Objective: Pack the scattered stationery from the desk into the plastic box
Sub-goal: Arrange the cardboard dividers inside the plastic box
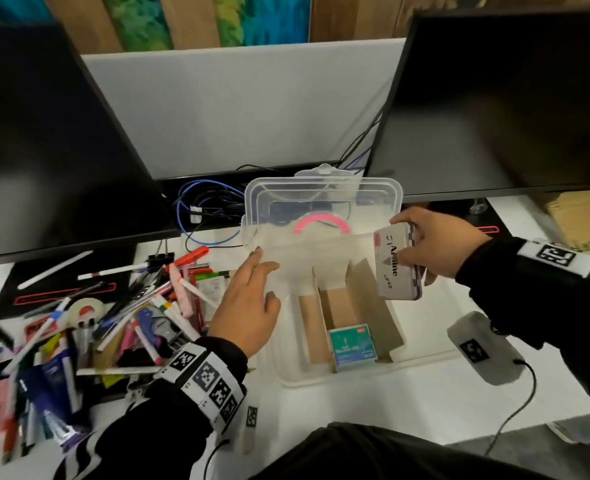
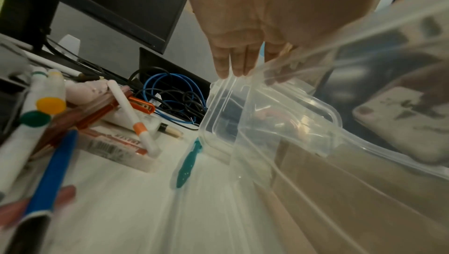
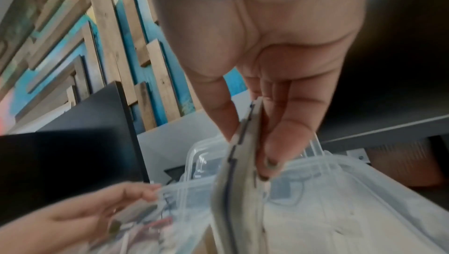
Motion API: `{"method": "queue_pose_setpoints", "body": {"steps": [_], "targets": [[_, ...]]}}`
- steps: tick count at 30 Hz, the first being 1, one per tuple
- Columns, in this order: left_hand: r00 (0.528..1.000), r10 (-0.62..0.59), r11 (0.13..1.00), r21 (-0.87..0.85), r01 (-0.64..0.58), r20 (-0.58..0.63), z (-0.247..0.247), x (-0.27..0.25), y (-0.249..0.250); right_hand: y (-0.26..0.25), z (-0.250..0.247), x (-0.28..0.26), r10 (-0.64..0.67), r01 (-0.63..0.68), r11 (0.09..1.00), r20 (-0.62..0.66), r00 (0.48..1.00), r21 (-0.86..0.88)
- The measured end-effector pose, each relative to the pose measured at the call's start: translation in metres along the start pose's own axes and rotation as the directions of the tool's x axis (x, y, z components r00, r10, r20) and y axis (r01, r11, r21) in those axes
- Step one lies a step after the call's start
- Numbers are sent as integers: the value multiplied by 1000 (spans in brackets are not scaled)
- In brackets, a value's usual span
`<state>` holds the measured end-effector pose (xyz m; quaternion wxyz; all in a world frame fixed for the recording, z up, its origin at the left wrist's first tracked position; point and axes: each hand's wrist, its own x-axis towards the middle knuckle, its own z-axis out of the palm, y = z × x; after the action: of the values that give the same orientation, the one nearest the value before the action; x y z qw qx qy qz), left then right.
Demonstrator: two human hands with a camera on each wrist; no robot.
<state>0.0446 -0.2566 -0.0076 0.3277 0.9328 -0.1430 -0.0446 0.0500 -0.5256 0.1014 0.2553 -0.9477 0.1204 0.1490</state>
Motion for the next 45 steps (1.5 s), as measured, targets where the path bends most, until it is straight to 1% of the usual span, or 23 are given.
{"method": "queue_pose_setpoints", "body": {"steps": [2, 5, 8, 11, 12, 15, 20, 24, 28, 32, 34, 37, 40, 45], "targets": [[1000, -10, 1000, 1, 10, -4, 1, 2, 0, 5, 3, 8, 54, -49, 994, 48, 997, -100], [1000, -19, 1000, 18, 19, -10, 3, 3, 1, 7, 7, 17, 135, -100, 969, 144, 980, -227], [999, -40, 999, 10, 41, -19, 3, 3, 2, 7, 11, 22, 153, -71, 938, 222, 963, -338], [998, -55, 998, -9, 55, -34, 3, 3, 4, 5, 18, 29, 180, -38, 909, 310, 934, -415], [998, -59, 998, -9, 59, -35, 3, 3, 5, 5, 22, 31, 195, -42, 907, 329, 924, -419], [997, -71, 997, -2, 71, -42, 1, 4, 7, 10, 32, 44, 248, -125, 935, 361, 899, -331], [995, -82, 996, -24, 81, -50, 2, 3, 9, 15, 47, 65, 311, -148, 918, 434, 845, -368], [994, -98, 995, -32, 96, -55, 3, 3, 10, 20, 61, 78, 365, -218, 920, 513, 777, -325], [994, -97, 995, -41, 95, -52, 4, 3, 9, 18, 67, 85, 376, -231, 919, 542, 752, -319], [993, -105, 993, -56, 102, -54, 5, 3, 8, 13, 69, 86, 370, -257, 927, 554, 746, -273], [993, -106, 993, -57, 103, -54, 5, 3, 8, 10, 69, 86, 369, -301, 930, 529, 764, -213], [992, -109, 992, -69, 105, -57, 6, 3, 7, 11, 68, 85, 337, -289, 941, 513, 789, -175], [991, -116, 990, -85, 111, -64, 7, 3, 8, 12, 65, 86, 292, -310, 950, 478, 828, -42], [990, -128, 988, -93, 122, -60, 7, 3, 8, 15, 63, 87, 301, -381, 921, 484, 822, 75]]}}
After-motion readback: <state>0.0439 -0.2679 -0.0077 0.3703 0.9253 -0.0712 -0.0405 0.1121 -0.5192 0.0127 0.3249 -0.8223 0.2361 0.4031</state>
